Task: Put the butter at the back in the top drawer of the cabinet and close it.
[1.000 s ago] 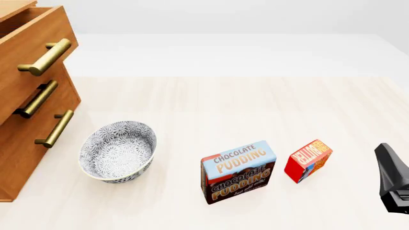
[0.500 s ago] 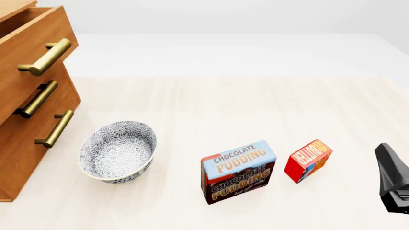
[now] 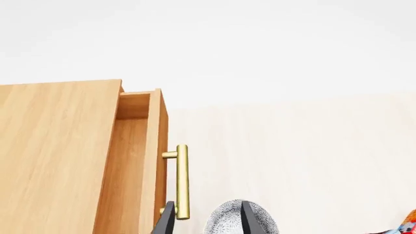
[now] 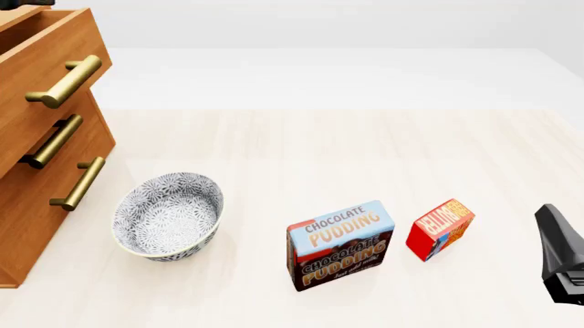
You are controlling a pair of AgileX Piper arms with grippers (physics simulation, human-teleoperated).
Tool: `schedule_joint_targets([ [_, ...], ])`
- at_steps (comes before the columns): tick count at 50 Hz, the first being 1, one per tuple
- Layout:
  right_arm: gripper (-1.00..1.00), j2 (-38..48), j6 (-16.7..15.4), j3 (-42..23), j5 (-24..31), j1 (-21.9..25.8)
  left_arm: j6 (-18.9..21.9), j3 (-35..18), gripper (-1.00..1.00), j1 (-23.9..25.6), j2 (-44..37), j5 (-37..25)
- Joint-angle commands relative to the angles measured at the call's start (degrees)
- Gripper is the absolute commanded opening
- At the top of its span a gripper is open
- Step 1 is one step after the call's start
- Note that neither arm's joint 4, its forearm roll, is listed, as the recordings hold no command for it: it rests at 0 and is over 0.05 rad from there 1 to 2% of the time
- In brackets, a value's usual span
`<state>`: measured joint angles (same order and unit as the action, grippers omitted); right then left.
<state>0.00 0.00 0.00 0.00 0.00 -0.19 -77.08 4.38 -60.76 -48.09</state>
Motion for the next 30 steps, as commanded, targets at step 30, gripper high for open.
schedule_joint_targets([
  [30,1.0,0.0,0.0,0.0,0.0,0.0,-1.96,3.08,1.0,-2.88,0.79,2.35],
])
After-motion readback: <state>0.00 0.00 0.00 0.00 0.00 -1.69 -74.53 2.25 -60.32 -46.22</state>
